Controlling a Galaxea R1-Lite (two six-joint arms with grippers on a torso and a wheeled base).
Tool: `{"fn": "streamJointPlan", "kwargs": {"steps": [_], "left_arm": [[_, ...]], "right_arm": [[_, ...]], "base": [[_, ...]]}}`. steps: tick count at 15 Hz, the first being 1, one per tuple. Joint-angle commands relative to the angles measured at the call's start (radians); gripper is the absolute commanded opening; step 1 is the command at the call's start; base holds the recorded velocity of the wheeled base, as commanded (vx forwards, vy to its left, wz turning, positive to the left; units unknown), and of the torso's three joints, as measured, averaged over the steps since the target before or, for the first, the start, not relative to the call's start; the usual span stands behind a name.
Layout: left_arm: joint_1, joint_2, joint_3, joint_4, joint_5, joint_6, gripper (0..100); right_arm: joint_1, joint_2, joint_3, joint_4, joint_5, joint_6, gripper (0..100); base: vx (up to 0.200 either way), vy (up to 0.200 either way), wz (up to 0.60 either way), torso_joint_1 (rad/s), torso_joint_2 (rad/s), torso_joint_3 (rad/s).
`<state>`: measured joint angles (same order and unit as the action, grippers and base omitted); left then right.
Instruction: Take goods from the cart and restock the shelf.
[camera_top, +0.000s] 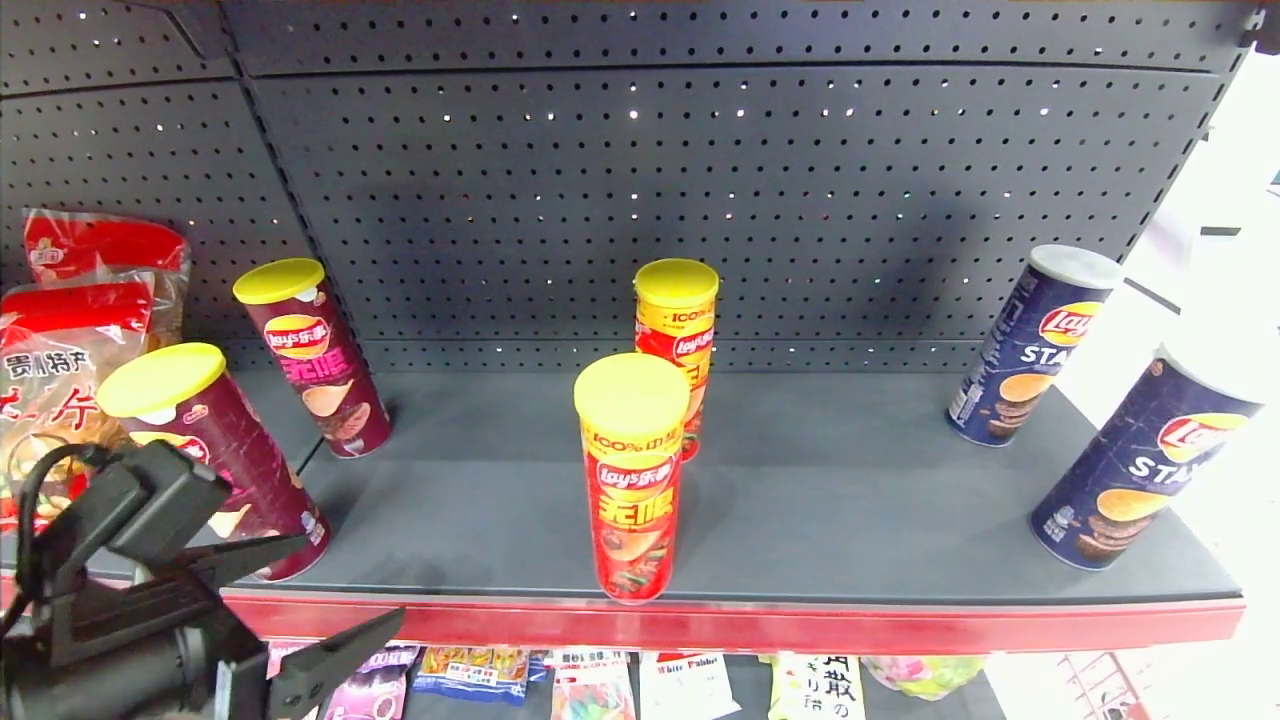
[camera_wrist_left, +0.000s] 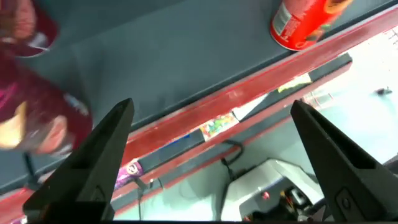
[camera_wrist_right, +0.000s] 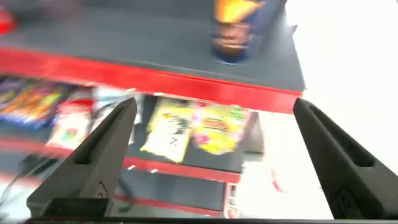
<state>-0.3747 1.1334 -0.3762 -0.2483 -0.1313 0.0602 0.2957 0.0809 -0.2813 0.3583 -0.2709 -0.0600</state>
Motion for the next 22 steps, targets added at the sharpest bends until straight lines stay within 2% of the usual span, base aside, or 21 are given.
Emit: {"fn": "streamJointPlan", "kwargs": {"steps": [1,3,5,7,11,22], "left_arm": [[-0.033,0.186,-0.078,-0.005,0.005,-0.016,100],[-0.104,0.281,-0.138,-0.005,0.027,-0.065,100],[-0.148,0.362,-0.204,-0.005,0.061,-0.097,100],[-0.156,0.43,-0.251,-0.005,0.084,-0.097,100],[-0.159,0.516,-0.274,-0.005,0.116,-0.092,100],[-0.184,0.643,-0.377,-0.035,0.116,-0.091,100]], "right_arm": [[-0.035,0.005,0.01,0.007,-0.021,0.029,100],[-0.03,0.002,0.085,-0.004,-0.045,0.043,100],[-0.03,0.002,0.103,-0.039,-0.05,0.045,100],[-0.03,0.002,0.105,-0.039,-0.051,0.049,100],[-0.03,0.002,0.105,-0.039,-0.047,0.049,100],[-0.03,0.002,0.105,-0.041,-0.047,0.049,100]], "base": [[0.0,0.0,0.0,0.0,0.0,0.0],[0.0,0.0,0.0,0.0,0.0,0.0],[0.0,0.0,0.0,0.0,0.0,0.0],[0.0,0.0,0.0,0.0,0.0,0.0],[0.0,0.0,0.0,0.0,0.0,0.0],[0.0,0.0,0.0,0.0,0.0,0.0]]}}
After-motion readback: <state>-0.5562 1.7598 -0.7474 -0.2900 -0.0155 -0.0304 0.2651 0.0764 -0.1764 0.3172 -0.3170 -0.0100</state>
